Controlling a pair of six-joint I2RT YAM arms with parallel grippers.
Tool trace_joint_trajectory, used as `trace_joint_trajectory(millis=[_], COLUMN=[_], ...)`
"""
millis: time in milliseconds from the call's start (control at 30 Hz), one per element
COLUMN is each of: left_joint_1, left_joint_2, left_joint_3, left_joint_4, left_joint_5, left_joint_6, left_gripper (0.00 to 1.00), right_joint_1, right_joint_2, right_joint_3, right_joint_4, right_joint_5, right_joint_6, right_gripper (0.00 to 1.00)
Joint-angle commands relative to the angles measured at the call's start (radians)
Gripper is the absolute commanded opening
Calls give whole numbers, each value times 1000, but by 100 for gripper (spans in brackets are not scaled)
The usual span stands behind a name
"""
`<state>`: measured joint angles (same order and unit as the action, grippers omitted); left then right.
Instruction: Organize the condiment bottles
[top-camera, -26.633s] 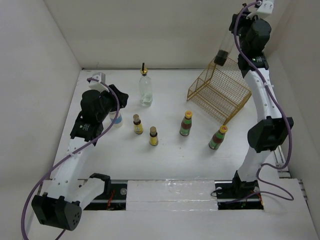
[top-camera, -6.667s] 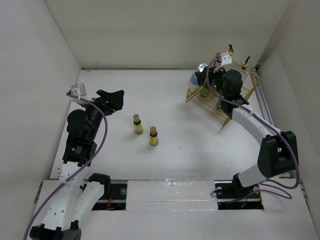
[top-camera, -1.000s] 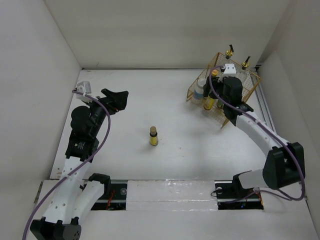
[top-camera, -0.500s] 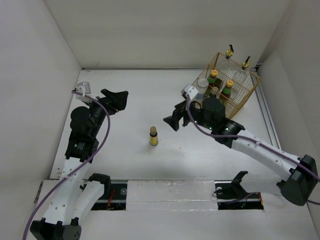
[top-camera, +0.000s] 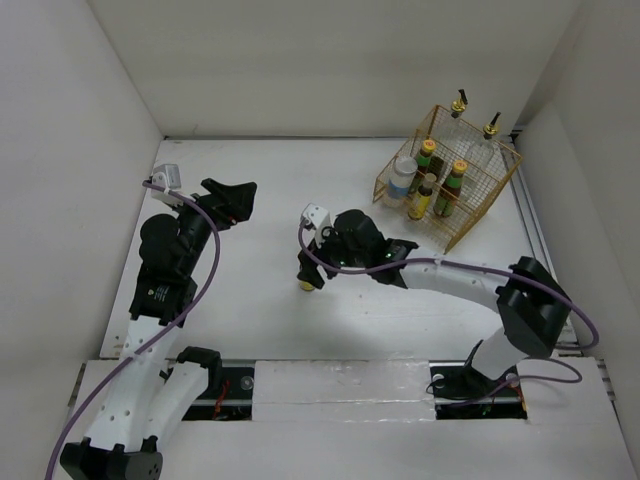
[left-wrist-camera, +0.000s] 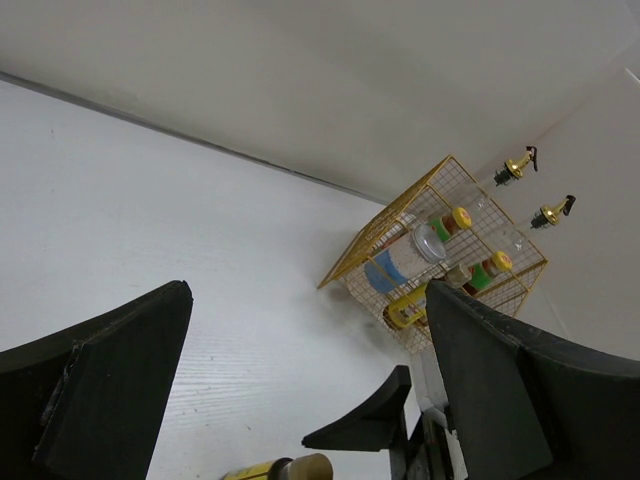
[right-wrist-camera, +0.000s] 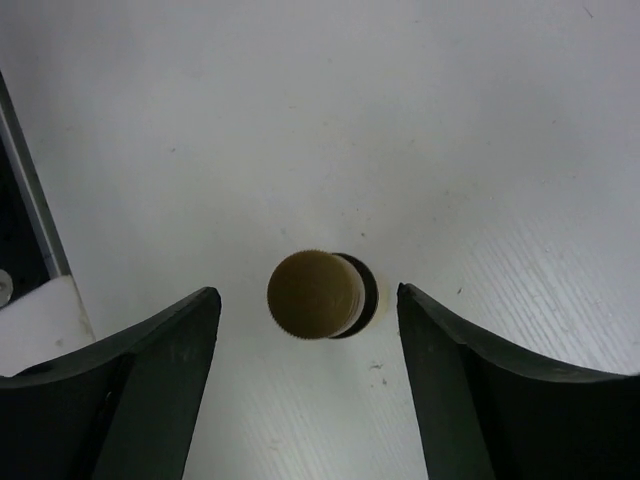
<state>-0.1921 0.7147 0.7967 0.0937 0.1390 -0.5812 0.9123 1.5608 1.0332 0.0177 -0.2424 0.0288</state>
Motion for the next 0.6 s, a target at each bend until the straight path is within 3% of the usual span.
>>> trace_joint_trajectory(millis=[0, 100, 133, 200, 400, 567], left_joint_1=[6, 6, 6, 6, 6, 6], left_joint_2=[-15, -15, -15, -15, -15, 20], left_joint_3=[-1, -1, -1, -1, -1, -10], left_joint_4=[57, 57, 57, 57, 67, 87], left_joint_5=[16, 16, 16, 16, 25, 91], left_joint_6=[-2, -2, -2, -2, -2, -12], left_gripper=[100, 100, 100, 100, 100, 100], right_joint_1=[3, 3, 3, 3, -32, -145], right_joint_2=[33, 65, 74, 55, -217, -464], right_joint_3=[74, 74, 83, 84, 16, -33], right_joint_4=[86, 125, 125, 125, 125, 27], right_joint_5=[22, 31, 31, 79, 282, 589], right_joint_6=[-17, 5, 5, 14, 23, 23], right_gripper=[74, 47, 34, 25, 24, 24])
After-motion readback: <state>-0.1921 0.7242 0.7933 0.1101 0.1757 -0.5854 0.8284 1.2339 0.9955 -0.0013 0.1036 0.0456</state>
